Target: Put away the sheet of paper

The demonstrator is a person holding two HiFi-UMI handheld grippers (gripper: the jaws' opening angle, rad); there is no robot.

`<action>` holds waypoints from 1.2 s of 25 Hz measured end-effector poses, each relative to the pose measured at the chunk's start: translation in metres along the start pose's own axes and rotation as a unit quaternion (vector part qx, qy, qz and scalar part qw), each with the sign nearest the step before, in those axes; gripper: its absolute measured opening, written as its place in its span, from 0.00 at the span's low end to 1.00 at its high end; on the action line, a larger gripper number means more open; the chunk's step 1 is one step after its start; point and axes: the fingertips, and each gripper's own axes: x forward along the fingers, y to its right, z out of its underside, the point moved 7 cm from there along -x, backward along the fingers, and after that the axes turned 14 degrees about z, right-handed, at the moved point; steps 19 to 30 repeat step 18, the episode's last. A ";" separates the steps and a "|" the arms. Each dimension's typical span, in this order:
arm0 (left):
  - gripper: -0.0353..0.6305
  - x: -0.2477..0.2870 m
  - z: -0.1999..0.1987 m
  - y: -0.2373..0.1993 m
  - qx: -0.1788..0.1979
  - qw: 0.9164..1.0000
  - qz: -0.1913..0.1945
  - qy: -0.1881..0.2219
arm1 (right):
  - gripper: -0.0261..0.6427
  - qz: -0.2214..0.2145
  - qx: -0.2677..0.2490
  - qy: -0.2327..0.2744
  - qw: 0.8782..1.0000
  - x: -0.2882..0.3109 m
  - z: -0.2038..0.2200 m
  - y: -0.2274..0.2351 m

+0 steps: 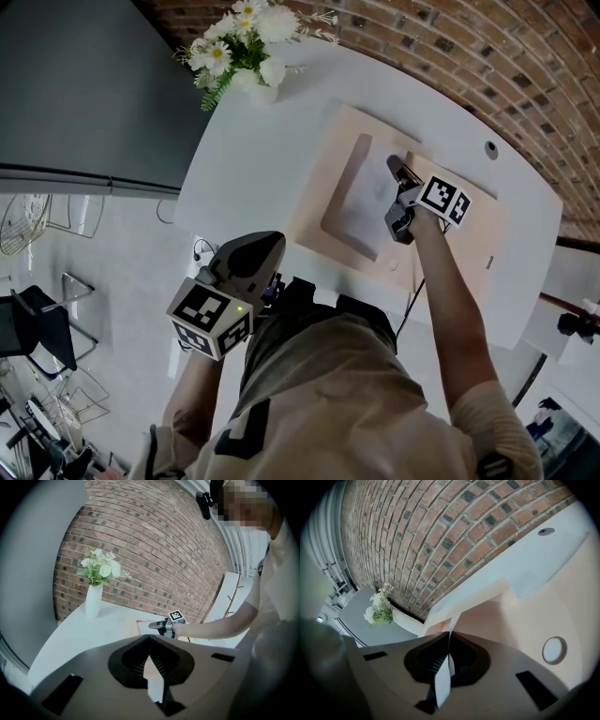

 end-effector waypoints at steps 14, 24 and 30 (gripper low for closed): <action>0.07 -0.001 0.001 0.000 0.002 1.000 0.002 0.000 | 0.07 0.003 -0.008 0.001 1.000 -0.003 0.001 -0.001; 0.07 0.001 0.001 0.001 0.004 1.000 0.006 0.000 | 0.07 0.005 -0.007 0.001 1.000 -0.004 0.001 -0.001; 0.07 0.001 0.001 0.001 0.004 1.000 0.006 0.000 | 0.07 0.005 -0.007 0.001 1.000 -0.004 0.001 -0.001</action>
